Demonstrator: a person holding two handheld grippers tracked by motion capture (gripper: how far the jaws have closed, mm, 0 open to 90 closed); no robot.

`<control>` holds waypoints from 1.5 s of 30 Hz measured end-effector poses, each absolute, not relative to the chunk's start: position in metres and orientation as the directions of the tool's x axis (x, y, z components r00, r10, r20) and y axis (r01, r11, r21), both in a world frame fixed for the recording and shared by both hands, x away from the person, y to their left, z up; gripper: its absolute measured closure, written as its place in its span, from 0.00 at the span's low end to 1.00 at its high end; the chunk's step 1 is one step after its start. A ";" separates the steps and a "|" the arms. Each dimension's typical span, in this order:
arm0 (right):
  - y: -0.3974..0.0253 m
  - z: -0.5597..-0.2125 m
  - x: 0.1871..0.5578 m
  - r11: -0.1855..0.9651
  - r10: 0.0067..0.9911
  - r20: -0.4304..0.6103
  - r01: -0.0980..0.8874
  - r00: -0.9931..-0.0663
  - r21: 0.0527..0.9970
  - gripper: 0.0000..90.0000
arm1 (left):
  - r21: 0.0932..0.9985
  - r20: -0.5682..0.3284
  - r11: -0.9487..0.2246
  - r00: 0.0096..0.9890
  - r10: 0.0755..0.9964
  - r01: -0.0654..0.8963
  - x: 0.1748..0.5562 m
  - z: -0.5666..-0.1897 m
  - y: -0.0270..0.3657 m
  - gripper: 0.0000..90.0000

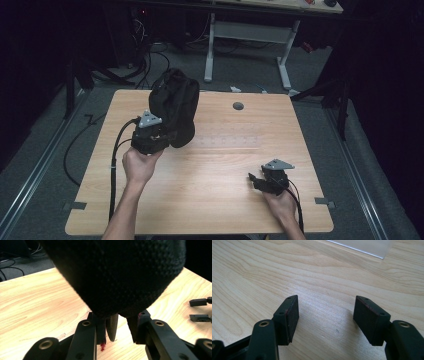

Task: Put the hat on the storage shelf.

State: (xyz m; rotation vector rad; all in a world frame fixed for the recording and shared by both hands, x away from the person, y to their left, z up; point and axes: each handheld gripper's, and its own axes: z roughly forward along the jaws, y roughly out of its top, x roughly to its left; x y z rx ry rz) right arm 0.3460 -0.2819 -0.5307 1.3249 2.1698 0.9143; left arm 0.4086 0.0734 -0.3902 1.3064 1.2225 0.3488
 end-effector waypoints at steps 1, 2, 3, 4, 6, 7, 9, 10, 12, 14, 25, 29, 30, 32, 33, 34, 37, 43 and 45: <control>-0.282 -0.531 0.346 0.324 0.894 -0.026 0.606 -0.447 0.726 0.41 | 0.854 -0.479 0.316 0.387 0.788 0.413 0.409 -0.391 0.072 0.78; -0.282 -0.531 0.346 0.324 0.894 -0.026 0.606 -0.447 0.726 0.41 | 0.855 -0.476 0.315 0.384 0.791 0.413 0.410 -0.391 0.071 0.78; -0.282 -0.531 0.346 0.324 0.894 -0.026 0.606 -0.446 0.726 0.41 | 0.857 -0.469 0.307 0.382 0.796 0.413 0.410 -0.392 0.071 0.78; -0.282 -0.531 0.346 0.324 0.895 -0.027 0.606 -0.446 0.727 0.41 | 0.856 -0.470 0.309 0.379 0.797 0.414 0.411 -0.392 0.070 0.78; -0.282 -0.531 0.346 0.324 0.895 -0.027 0.606 -0.446 0.727 0.41 | 0.856 -0.468 0.308 0.371 0.802 0.414 0.412 -0.393 0.068 0.78; -0.282 -0.531 0.346 0.324 0.895 -0.026 0.606 -0.446 0.727 0.41 | 0.855 -0.470 0.310 0.367 0.803 0.416 0.413 -0.393 0.068 0.78; -0.282 -0.531 0.346 0.323 0.895 -0.025 0.607 -0.446 0.726 0.41 | 0.854 -0.469 0.309 0.362 0.806 0.418 0.414 -0.394 0.067 0.78; -0.282 -0.531 0.346 0.323 0.895 -0.026 0.607 -0.446 0.726 0.41 | 0.855 -0.467 0.308 0.359 0.808 0.417 0.415 -0.394 0.066 0.78; -0.282 -0.531 0.346 0.323 0.895 -0.026 0.607 -0.446 0.726 0.41 | 0.855 -0.465 0.308 0.353 0.812 0.417 0.416 -0.395 0.065 0.78; -0.282 -0.531 0.346 0.323 0.895 -0.025 0.607 -0.445 0.726 0.41 | 0.858 -0.457 0.301 0.351 0.817 0.416 0.416 -0.396 0.063 0.78; -0.282 -0.531 0.346 0.323 0.895 -0.027 0.607 -0.445 0.726 0.41 | 0.868 -0.441 0.293 0.352 0.826 0.400 0.421 -0.405 0.055 0.78; -0.282 -0.531 0.346 0.323 0.895 -0.027 0.607 -0.445 0.726 0.41 | 0.877 -0.430 0.288 0.361 0.827 0.384 0.422 -0.409 0.052 0.78; -0.282 -0.531 0.346 0.323 0.895 -0.027 0.607 -0.444 0.726 0.41 | 0.879 -0.428 0.288 0.363 0.828 0.379 0.422 -0.410 0.051 0.78; -0.282 -0.531 0.346 0.322 0.895 -0.026 0.607 -0.445 0.726 0.41 | 0.885 -0.420 0.285 0.367 0.830 0.369 0.422 -0.413 0.049 0.78; -0.282 -0.531 0.346 0.321 0.896 -0.024 0.608 -0.444 0.726 0.41 | 0.886 -0.418 0.284 0.369 0.830 0.366 0.421 -0.415 0.048 0.78; -0.282 -0.531 0.346 0.321 0.896 -0.023 0.608 -0.444 0.726 0.41 | 0.887 -0.418 0.287 0.368 0.830 0.361 0.421 -0.416 0.047 0.78; -0.282 -0.531 0.346 0.321 0.896 -0.023 0.609 -0.444 0.726 0.41 | 0.888 -0.417 0.286 0.370 0.830 0.359 0.422 -0.422 0.046 0.78; -0.282 -0.531 0.346 0.320 0.895 -0.022 0.608 -0.445 0.726 0.41 | 0.870 -0.455 0.320 0.359 0.815 0.376 0.425 -0.430 0.052 0.77; -0.282 -0.531 0.346 0.322 0.894 -0.023 0.607 -0.447 0.727 0.41 | 0.857 -0.479 0.341 0.354 0.804 0.385 0.426 -0.431 0.056 0.76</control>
